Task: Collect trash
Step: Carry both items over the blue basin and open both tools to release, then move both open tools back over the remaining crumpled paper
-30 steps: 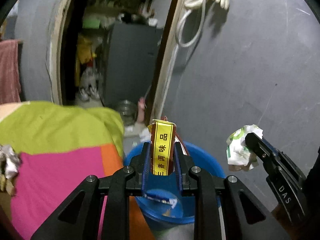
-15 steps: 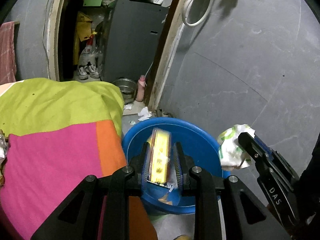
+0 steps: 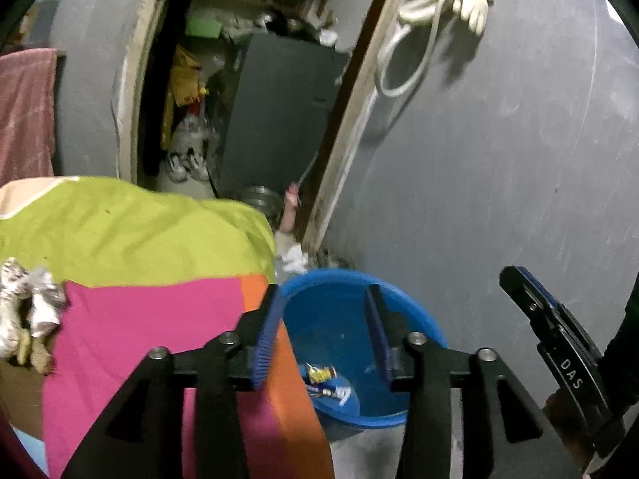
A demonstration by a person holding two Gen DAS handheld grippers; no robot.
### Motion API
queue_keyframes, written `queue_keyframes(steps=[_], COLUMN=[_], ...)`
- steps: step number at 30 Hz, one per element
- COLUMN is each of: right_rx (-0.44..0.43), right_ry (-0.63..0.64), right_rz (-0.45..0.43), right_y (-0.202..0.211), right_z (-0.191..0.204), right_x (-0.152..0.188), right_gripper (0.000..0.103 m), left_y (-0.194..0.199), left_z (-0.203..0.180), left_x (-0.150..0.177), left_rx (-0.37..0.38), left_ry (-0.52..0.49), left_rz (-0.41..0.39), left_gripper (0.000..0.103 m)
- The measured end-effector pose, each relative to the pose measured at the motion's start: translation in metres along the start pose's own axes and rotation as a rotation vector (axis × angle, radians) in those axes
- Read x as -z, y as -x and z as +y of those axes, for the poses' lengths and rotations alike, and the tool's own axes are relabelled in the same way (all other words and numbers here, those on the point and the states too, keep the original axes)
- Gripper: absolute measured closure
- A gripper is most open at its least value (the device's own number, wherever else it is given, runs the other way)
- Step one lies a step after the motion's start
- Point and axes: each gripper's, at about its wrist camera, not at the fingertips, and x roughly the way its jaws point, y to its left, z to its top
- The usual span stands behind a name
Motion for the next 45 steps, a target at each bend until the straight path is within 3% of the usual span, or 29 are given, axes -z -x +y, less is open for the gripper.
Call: queue_keyframes(steps=[3, 4, 6, 11, 13, 16, 21, 29, 35, 40, 45], right_rx=[0.002, 0.0, -0.013, -0.047, -0.06, -0.096, -0.135, -0.215, -0.253, -0.271, -0.295], right_ry=[0.021, 0.026, 0.033, 0.062, 0.069, 0.079, 0.078, 0.091, 0.12, 0.133, 0.154], right_rz=[-0.058, -0.08, -0.132, -0.213, -0.252, -0.289, -0.345, -0.409, -0.411, -0.34, -0.227], right_y=[0.017, 0.022, 0.035, 0.057, 0.066, 0.075, 0.084, 0.087, 0.077, 0.053, 0.024], right_z=[0.012, 0.016, 0.026, 0.056, 0.07, 0.092, 0.131, 0.19, 0.223, 0.242, 0.251], right_x=[-0.012, -0.016, -0.025, -0.047, -0.053, -0.059, -0.062, -0.053, -0.043, -0.029, -0.014], right_gripper=[0.072, 0.061, 0.05, 0.047, 0.028, 0.023, 0.0, 0.0, 0.0, 0.0, 0.0], left_y=[0.025, 0.034, 0.051, 0.103, 0.123, 0.153, 0.197, 0.246, 0.263, 0.256, 0.23], left_z=[0.005, 0.007, 0.01, 0.024, 0.033, 0.049, 0.082, 0.125, 0.152, 0.186, 0.216], left_x=[-0.009, -0.012, -0.019, -0.032, -0.034, -0.036, -0.032, -0.017, 0.005, 0.018, 0.033], left_rx=[-0.007, -0.006, -0.008, -0.042, -0.06, -0.099, -0.17, -0.304, -0.392, -0.435, -0.435], left_ry=[0.008, 0.012, 0.011, 0.006, 0.014, 0.021, -0.002, -0.023, -0.041, -0.025, 0.01], left_rz=[-0.069, -0.092, -0.13, -0.26, -0.309, -0.365, -0.432, -0.524, -0.543, -0.483, -0.361], left_gripper=[0.052, 0.049, 0.045, 0.024, 0.015, 0.006, 0.003, 0.002, 0.002, 0.002, 0.002])
